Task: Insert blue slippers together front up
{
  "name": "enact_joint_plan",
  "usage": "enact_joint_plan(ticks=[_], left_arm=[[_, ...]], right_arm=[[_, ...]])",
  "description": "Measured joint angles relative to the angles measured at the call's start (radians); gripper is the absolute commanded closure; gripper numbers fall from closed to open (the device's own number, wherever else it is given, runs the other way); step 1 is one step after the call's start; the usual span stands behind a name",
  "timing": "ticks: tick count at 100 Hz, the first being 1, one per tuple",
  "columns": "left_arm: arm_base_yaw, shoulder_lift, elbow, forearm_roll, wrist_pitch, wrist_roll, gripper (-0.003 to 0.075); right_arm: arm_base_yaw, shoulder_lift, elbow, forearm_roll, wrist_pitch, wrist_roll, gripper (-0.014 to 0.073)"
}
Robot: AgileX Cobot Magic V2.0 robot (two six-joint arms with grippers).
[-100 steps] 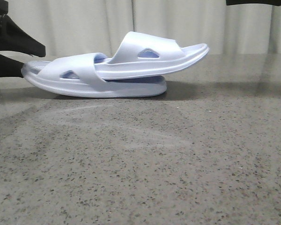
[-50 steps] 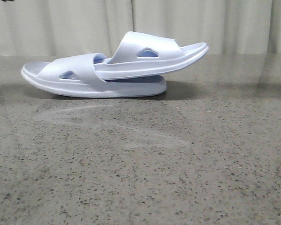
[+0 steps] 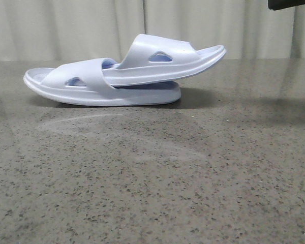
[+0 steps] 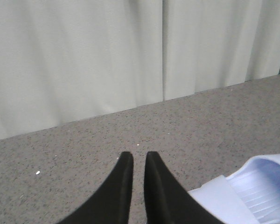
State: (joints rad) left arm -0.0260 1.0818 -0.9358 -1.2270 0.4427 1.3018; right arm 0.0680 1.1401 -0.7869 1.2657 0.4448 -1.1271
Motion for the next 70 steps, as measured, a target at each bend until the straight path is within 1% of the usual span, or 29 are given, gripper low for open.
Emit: enact_joint_plan(ticks=[8, 17, 33, 41, 60, 70], left_arm=[[-0.032, -0.063, 0.074, 0.012, -0.062, 0.003, 0.0705], [-0.052, -0.135, 0.148, 0.016, -0.085, 0.012, 0.0705], [-0.056, -0.273, 0.287, -0.016, -0.113, 0.03, 0.0705], [-0.056, -0.355, 0.363, -0.082, -0.128, 0.073, 0.0705], [-0.057, -0.518, 0.531, -0.305, -0.138, 0.209, 0.0705], [-0.057, -0.588, 0.605, -0.364, -0.143, 0.239, 0.0705]], right_arm=[[0.078, -0.064, 0.051, -0.015, -0.099, 0.0, 0.0672], [0.145, -0.142, 0.12, -0.023, -0.207, 0.0, 0.0672], [0.217, -0.31, 0.281, -0.03, -0.338, 0.0, 0.0672], [0.23, -0.406, 0.368, -0.03, -0.353, 0.0, 0.0671], [0.235, -0.638, 0.549, 0.0, -0.349, 0.0, 0.0671], [0.235, -0.73, 0.613, 0.011, -0.338, 0.0, 0.0672]])
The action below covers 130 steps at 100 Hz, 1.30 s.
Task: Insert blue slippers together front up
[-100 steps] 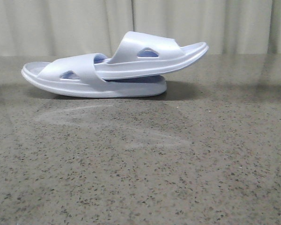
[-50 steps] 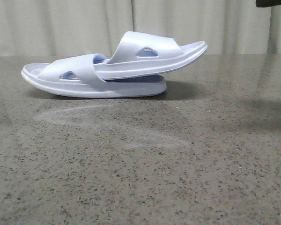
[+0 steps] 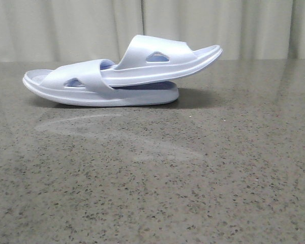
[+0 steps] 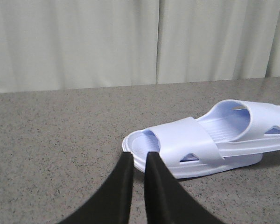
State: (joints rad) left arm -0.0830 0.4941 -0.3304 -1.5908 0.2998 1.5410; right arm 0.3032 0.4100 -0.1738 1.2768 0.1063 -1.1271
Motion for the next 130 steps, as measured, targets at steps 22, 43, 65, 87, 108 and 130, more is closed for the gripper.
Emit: enact_joint_plan(ticks=[22, 43, 65, 87, 108, 130], left_arm=[[0.0, -0.084, 0.083, -0.067, -0.007, 0.014, 0.0705], [0.0, -0.089, 0.087, -0.082, -0.01, 0.014, 0.0705], [0.0, -0.089, 0.087, -0.083, -0.01, 0.014, 0.0705], [0.0, -0.089, 0.087, -0.083, -0.01, 0.014, 0.0705], [0.0, -0.089, 0.087, -0.083, -0.01, 0.014, 0.0705], [0.0, -0.093, 0.087, 0.005, -0.053, -0.064, 0.0705]], right_arm=[[0.0, -0.059, 0.048, 0.016, 0.004, 0.0, 0.0672], [0.0, -0.061, 0.054, 0.018, 0.021, 0.0, 0.0672], [0.0, -0.061, 0.054, 0.018, 0.021, 0.0, 0.0672], [0.0, -0.061, 0.054, 0.018, 0.021, 0.0, 0.0672], [0.0, -0.061, 0.054, 0.018, 0.021, 0.0, 0.0672], [0.0, -0.061, 0.054, 0.018, 0.021, 0.0, 0.0672]])
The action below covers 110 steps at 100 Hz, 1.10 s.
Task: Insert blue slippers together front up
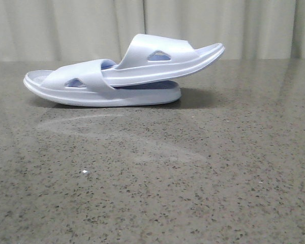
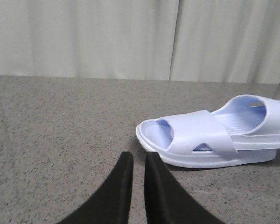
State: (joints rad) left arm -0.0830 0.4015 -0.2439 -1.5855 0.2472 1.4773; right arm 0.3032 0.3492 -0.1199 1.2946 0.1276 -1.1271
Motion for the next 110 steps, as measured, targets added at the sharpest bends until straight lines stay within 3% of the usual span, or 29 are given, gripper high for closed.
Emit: enact_joint_plan(ticks=[8, 25, 34, 51, 65, 110], left_arm=[[0.0, -0.014, 0.0, 0.238, -0.021, -0.254, 0.0705], [0.0, -0.071, 0.034, 0.926, -0.028, -1.032, 0.0705], [0.0, -0.121, 0.07, 1.155, -0.033, -1.257, 0.0705], [0.0, -0.258, 0.163, 1.343, -0.082, -1.377, 0.0705], [0.0, -0.373, 0.246, 1.405, -0.105, -1.422, 0.0705], [0.0, -0.406, 0.246, 1.478, 0.078, -1.443, 0.0705]], right_arm=[[0.0, 0.0, 0.0, 0.0, 0.001, 0.0, 0.0672], [0.0, 0.0, 0.0, 0.0, 0.002, 0.0, 0.0672], [0.0, 0.0, 0.0, 0.0, 0.002, 0.0, 0.0672], [0.0, 0.0, 0.0, 0.0, 0.002, 0.0, 0.0672], [0.0, 0.0, 0.0, 0.0, 0.002, 0.0, 0.0672], [0.0, 0.0, 0.0, 0.0, 0.008, 0.0, 0.0672]])
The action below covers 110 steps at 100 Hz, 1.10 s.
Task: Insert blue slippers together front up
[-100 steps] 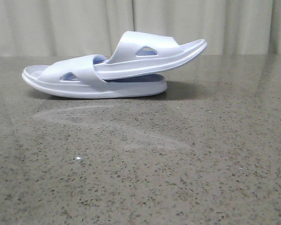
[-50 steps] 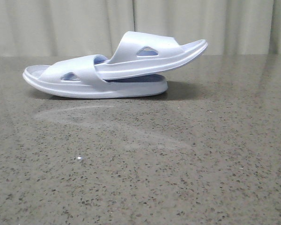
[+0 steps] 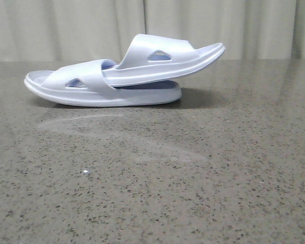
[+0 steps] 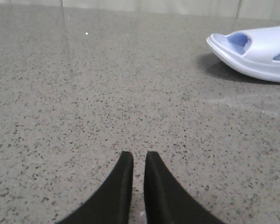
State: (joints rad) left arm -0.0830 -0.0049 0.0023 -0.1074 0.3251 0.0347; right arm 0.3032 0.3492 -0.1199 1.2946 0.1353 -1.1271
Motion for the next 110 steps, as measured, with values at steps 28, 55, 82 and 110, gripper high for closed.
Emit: enact_joint_plan(ticks=[28, 55, 82, 110], left_arm=[[0.0, 0.0, 0.0, 0.0, 0.002, 0.0, 0.0705], [0.0, 0.0, 0.0, 0.0, 0.002, 0.0, 0.0705], [0.0, 0.0, 0.0, 0.0, 0.002, 0.0, 0.0705], [0.0, 0.0, 0.0, 0.0, 0.002, 0.0, 0.0705]], right_arm=[[0.0, 0.0, 0.0, 0.0, 0.0, 0.0, 0.0672], [0.0, 0.0, 0.0, 0.0, 0.0, 0.0, 0.0672], [0.0, 0.0, 0.0, 0.0, 0.0, 0.0, 0.0672], [-0.01, 0.0, 0.027, -0.541, -0.207, 0.436, 0.0672]])
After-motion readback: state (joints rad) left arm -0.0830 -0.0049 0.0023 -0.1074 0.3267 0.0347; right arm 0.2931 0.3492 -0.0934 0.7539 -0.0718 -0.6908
